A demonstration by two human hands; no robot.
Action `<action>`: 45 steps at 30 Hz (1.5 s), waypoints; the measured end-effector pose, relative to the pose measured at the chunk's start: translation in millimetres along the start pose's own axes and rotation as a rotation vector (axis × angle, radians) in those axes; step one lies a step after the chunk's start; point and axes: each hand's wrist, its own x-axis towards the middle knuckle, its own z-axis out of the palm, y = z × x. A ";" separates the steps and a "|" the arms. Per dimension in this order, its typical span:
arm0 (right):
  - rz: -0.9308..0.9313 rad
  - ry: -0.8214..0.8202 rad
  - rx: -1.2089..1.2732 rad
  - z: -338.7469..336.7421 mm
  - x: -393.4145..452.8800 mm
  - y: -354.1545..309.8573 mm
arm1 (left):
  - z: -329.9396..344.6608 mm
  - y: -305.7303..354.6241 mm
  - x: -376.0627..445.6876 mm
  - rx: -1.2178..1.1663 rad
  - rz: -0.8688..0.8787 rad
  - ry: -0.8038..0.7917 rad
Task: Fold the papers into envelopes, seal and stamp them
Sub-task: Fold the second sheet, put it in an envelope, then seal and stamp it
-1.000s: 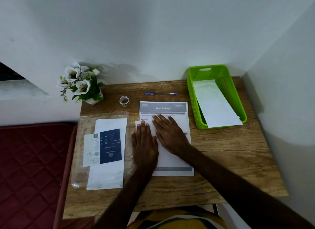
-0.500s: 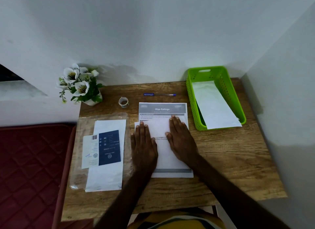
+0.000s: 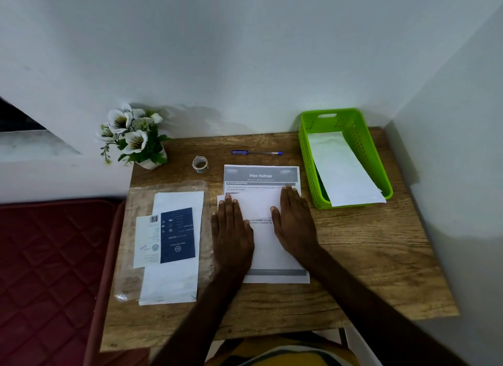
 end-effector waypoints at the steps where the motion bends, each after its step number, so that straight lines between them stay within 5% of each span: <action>1: -0.029 0.055 0.008 -1.1 -2.3 0.7 | -1.6 0.6 0.8 -0.005 0.000 -0.002; 6: -0.186 0.235 0.084 1.4 -13.8 4.3 | -10.1 0.4 9.4 -0.038 0.002 0.040; 21: -0.288 0.245 0.126 7.5 -30.1 14.6 | -35.9 -37.9 44.6 0.021 0.031 0.095; 27: -0.270 0.044 0.281 -13.4 -36.6 -17.7 | -50.0 -73.8 50.7 0.043 0.097 0.077; 33: -0.604 -0.334 0.348 -21.2 -58.1 -67.6 | -74.5 -130.1 52.4 0.074 0.175 0.077; 37: -0.839 -0.279 0.365 -5.6 -72.5 -101.4 | -81.3 -157.1 54.5 0.108 0.169 0.056; 45: -0.884 -0.369 0.217 16.1 -79.5 -140.6 | -84.8 -160.7 56.1 0.085 0.173 0.040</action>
